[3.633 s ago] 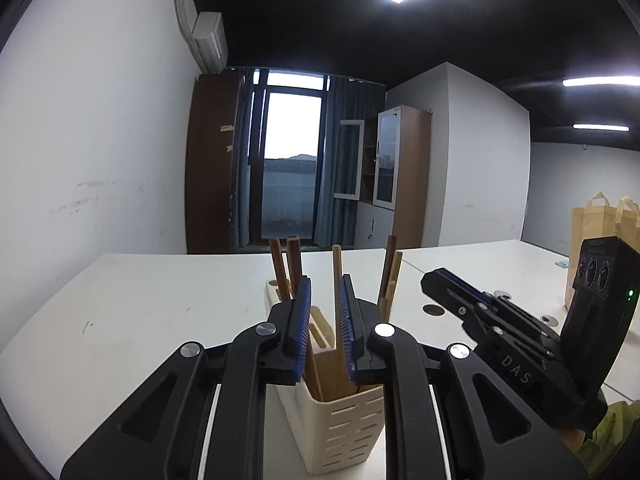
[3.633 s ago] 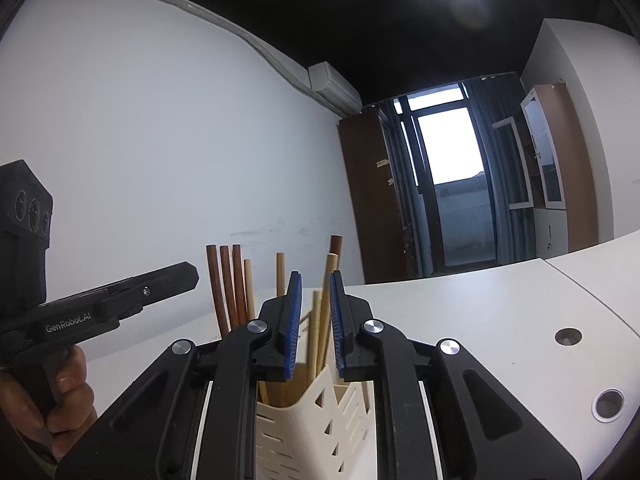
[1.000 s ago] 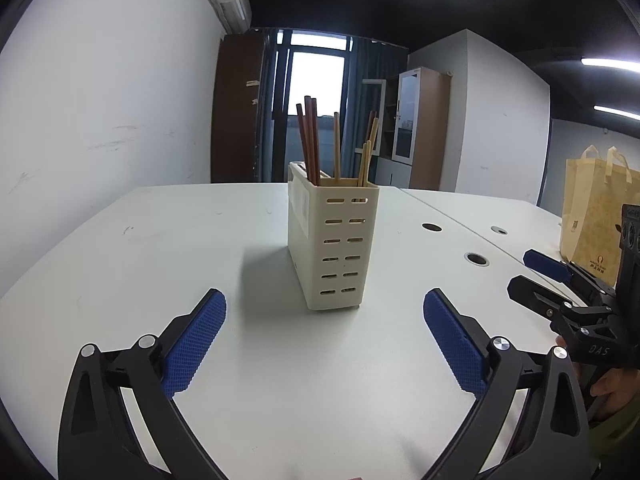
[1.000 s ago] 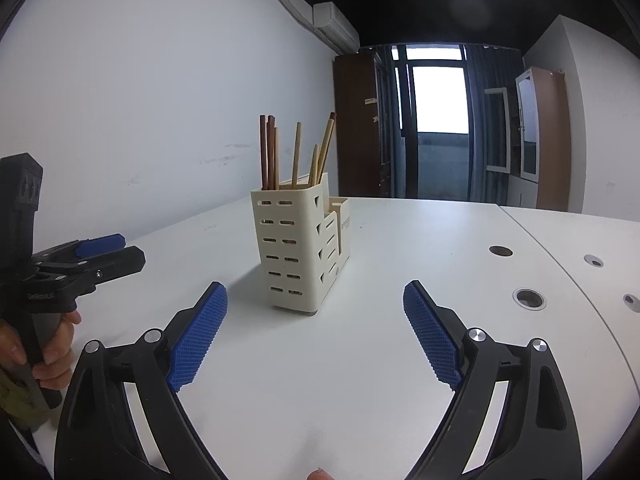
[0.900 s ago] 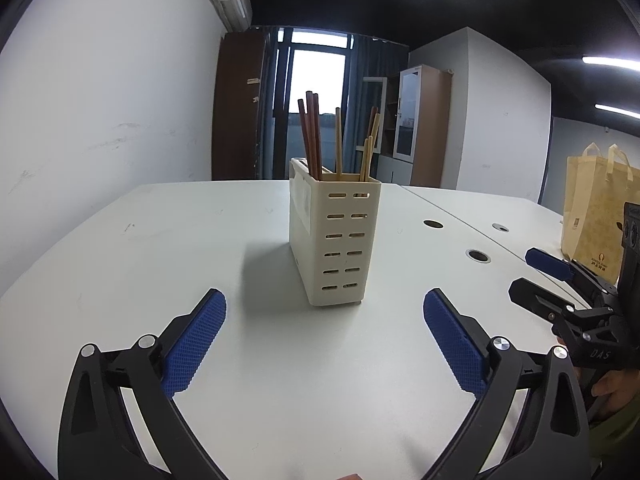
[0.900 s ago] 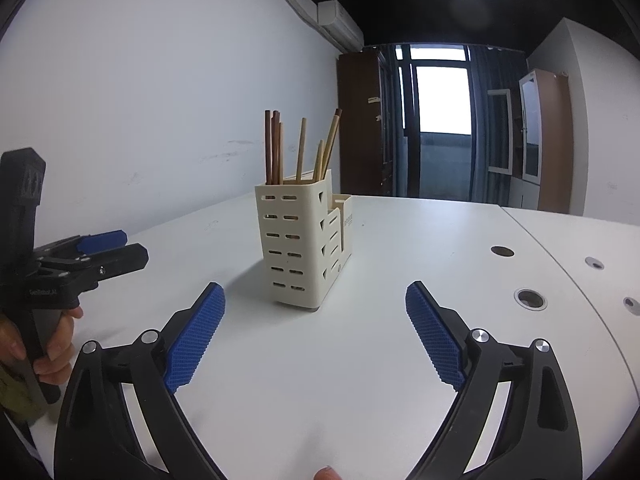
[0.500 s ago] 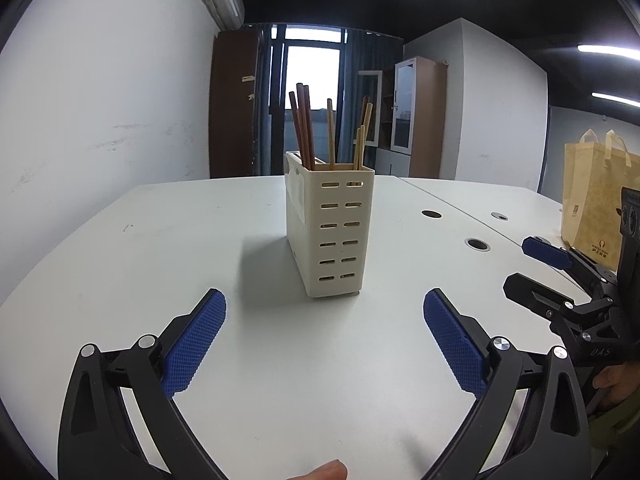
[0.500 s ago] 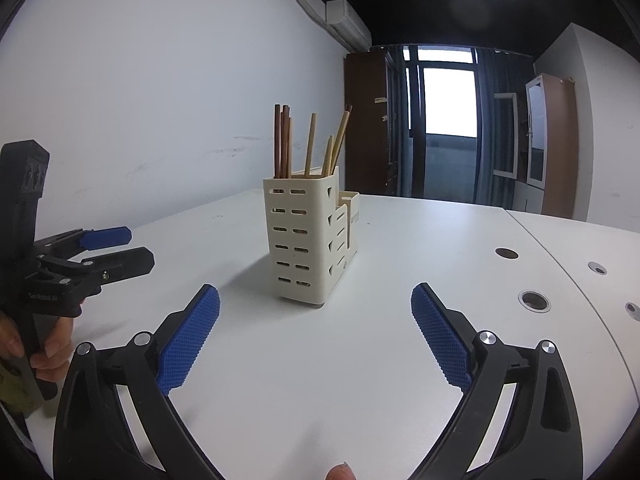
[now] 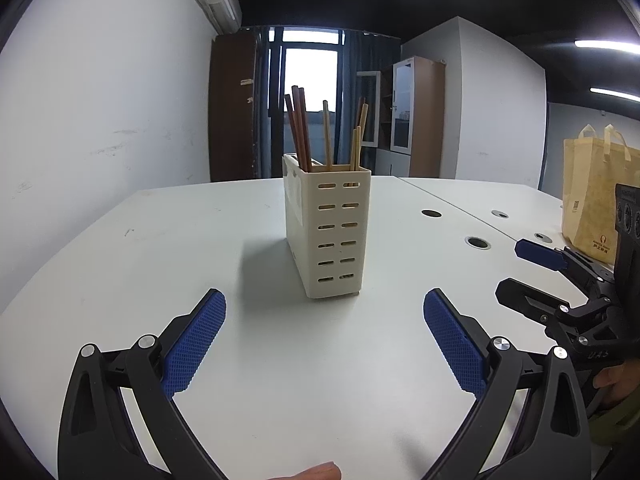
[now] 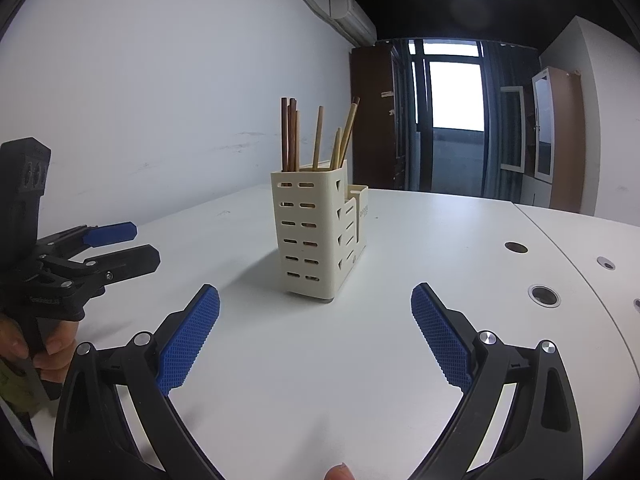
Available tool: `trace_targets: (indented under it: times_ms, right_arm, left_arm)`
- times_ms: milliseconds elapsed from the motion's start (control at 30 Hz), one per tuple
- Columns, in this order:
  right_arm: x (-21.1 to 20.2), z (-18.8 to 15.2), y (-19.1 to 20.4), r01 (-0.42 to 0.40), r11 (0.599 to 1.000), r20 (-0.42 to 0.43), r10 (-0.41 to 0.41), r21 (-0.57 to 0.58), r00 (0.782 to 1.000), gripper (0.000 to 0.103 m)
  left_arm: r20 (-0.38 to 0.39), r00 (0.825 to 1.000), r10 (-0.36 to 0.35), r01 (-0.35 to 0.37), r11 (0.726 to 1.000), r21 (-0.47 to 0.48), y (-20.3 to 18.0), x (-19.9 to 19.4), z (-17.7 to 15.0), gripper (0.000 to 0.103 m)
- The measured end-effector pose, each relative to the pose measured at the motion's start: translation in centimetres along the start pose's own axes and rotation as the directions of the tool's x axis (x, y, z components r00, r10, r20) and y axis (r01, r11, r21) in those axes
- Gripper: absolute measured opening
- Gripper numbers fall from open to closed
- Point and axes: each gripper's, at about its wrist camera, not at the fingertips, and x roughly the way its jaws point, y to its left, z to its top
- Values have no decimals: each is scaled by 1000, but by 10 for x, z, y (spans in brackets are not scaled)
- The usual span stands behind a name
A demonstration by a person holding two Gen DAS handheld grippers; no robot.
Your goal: Organize utensils
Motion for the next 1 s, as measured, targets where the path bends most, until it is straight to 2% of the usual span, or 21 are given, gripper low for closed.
trace_targets:
  times_ms: [633, 1000]
  right_arm:
    - [4, 0, 1, -6, 1000, -21, 6, 7, 1000, 97]
    - [1, 0, -3, -15, 999, -6, 15, 29, 1000, 97]
  left_arm:
    - [5, 1000, 26, -26, 1000, 6, 0, 2, 0, 97]
    - [5, 1000, 14, -14, 1000, -3, 2, 1, -1, 97]
